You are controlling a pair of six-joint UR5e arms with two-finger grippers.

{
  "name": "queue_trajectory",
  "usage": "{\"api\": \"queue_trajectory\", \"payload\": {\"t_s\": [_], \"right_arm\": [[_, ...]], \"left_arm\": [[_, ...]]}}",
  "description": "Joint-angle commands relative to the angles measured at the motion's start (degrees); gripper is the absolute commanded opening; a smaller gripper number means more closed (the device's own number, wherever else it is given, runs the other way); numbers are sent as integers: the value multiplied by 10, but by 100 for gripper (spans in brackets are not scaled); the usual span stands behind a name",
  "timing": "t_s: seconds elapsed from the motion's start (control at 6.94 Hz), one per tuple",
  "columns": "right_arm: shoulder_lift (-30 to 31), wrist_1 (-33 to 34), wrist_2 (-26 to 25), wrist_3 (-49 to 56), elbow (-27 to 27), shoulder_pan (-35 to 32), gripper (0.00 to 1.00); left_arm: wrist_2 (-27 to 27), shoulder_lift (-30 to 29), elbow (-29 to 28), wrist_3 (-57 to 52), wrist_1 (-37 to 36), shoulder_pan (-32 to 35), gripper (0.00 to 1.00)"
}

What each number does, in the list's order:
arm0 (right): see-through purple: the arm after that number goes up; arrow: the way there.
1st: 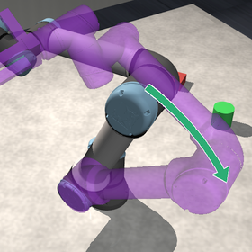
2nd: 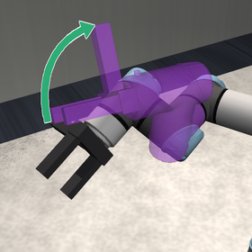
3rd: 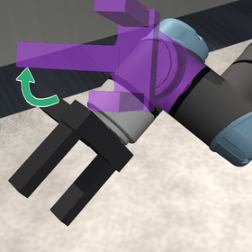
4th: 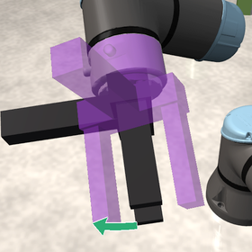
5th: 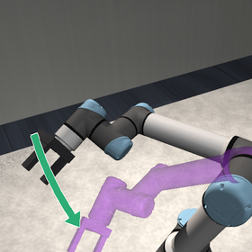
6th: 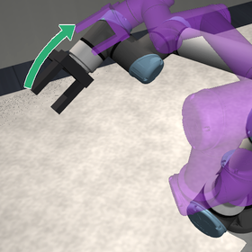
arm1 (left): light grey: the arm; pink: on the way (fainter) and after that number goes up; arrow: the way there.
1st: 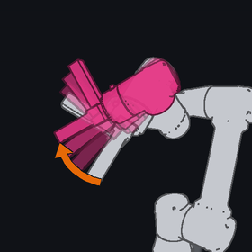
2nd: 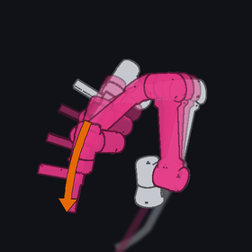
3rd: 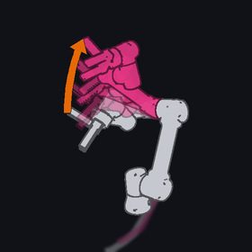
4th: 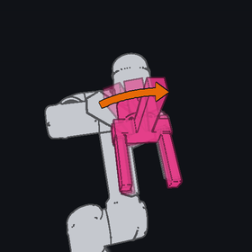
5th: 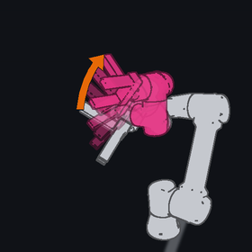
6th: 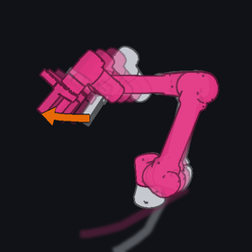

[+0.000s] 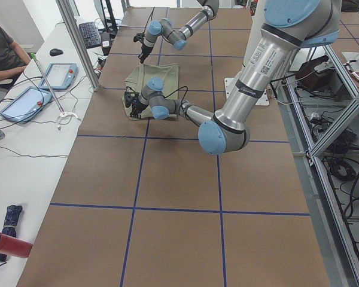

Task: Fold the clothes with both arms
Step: 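Release the hem near the collar and hold both grippers above it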

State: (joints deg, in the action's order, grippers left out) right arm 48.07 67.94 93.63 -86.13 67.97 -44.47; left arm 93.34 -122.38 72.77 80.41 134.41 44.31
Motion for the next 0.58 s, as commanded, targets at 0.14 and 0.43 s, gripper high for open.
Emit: {"api": "queue_trajectory", "payload": {"t_s": [0.14,0.43], "right_arm": [[-11,-2,1,-3,2,-5,29],[17,-4,29,-9,63,-15,39]], "left_arm": [[1,1,2,-13,2,2,39],[4,6,2,-13,22,2,39]]}}
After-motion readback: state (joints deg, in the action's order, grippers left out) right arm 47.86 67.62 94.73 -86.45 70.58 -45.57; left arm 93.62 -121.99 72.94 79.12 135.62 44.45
